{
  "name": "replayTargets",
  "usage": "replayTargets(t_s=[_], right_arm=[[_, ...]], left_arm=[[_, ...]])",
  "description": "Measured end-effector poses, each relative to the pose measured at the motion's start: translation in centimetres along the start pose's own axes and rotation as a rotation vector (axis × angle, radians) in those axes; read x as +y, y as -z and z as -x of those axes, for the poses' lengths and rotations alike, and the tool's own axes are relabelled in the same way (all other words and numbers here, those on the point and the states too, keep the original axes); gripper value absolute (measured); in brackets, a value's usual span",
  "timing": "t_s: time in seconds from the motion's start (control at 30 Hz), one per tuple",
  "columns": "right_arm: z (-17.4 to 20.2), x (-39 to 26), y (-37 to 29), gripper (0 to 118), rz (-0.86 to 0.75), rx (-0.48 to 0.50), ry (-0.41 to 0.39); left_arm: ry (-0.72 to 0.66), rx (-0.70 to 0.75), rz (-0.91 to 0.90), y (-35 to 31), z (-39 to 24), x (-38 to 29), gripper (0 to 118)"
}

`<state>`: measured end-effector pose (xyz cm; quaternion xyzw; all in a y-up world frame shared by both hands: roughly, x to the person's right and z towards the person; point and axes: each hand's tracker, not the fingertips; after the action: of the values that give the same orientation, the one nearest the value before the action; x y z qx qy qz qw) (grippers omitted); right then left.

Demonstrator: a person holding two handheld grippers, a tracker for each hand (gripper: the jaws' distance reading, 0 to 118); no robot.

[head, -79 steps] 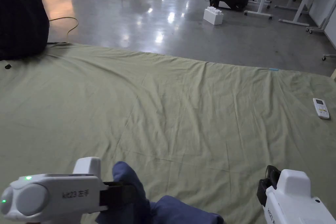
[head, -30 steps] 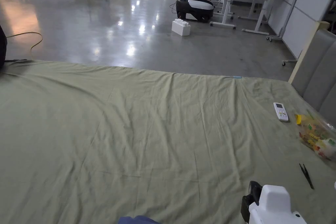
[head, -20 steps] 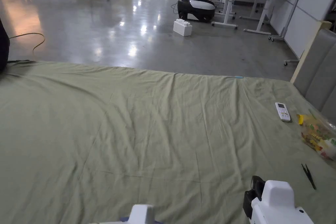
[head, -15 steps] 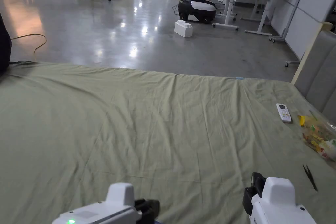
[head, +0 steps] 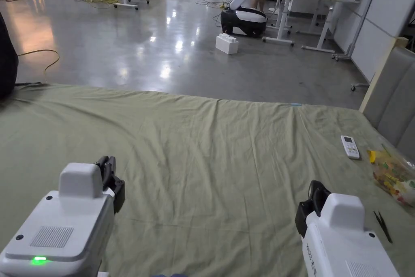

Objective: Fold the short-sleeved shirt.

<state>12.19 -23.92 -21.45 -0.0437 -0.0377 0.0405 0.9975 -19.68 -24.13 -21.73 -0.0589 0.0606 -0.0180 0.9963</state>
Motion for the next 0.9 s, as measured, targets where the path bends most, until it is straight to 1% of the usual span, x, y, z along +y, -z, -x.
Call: replayTargets(t_s=[0.1,0.23,0.33,0.4,0.47,0.53,0.57,0.67,0.7,0.77,0.83,0.9], right_arm=[[0.1,0.3,0.2,0,-0.018,-0.004,-0.008],[0.0,0.7,0.1,0,-0.033,-0.008,-0.024],[-0.3,0.6,-0.1,0,-0.027,-0.005,-0.038],[-0.5,0.1,-0.5,0,0.01,0.008,-0.038],[-0.3,-0.7,-1.3,0,0.034,0.02,-0.047],[0.4,-2.2,-2.3,0,0.109,0.039,-0.022],[0.8,-3.0,-2.7,0,0.135,0.064,-0.017],[3.2,-6.4,-4.4,0,0.223,0.124,-0.053],[4.1,-7.7,-4.9,0,0.253,0.157,-0.063],[6.2,-10.3,-5.5,0,0.352,0.218,-0.057],[8.3,-12.8,-6.0,0,0.394,0.272,-0.09],[10.1,-14.8,-6.1,0,0.44,0.293,-0.148]], left_arm=[[0.002,0.001,0.005,0.3,0.4,0.0,6],[0.051,0.017,-0.007,-0.1,1.0,-0.3,6],[0.048,0.031,0.003,-0.4,2.3,-0.7,6],[0.011,0.036,0.014,-0.6,3.1,-0.8,6],[0.01,0.044,0.025,-0.7,4.0,-1.1,6],[0.016,0.057,0.032,-1.3,4.8,-1.5,6],[0.023,0.064,0.036,-1.3,5.1,-1.6,6],[0.022,0.077,0.048,-2.0,5.9,-2.2,6],[0.016,0.08,0.056,-2.2,6.1,-2.4,6],[0.022,0.079,0.074,-2.5,6.3,-3.0,6],[0.02,0.077,0.094,-2.8,6.5,-3.6,6],[0.009,0.067,0.116,-3.1,6.7,-4.2,6]])
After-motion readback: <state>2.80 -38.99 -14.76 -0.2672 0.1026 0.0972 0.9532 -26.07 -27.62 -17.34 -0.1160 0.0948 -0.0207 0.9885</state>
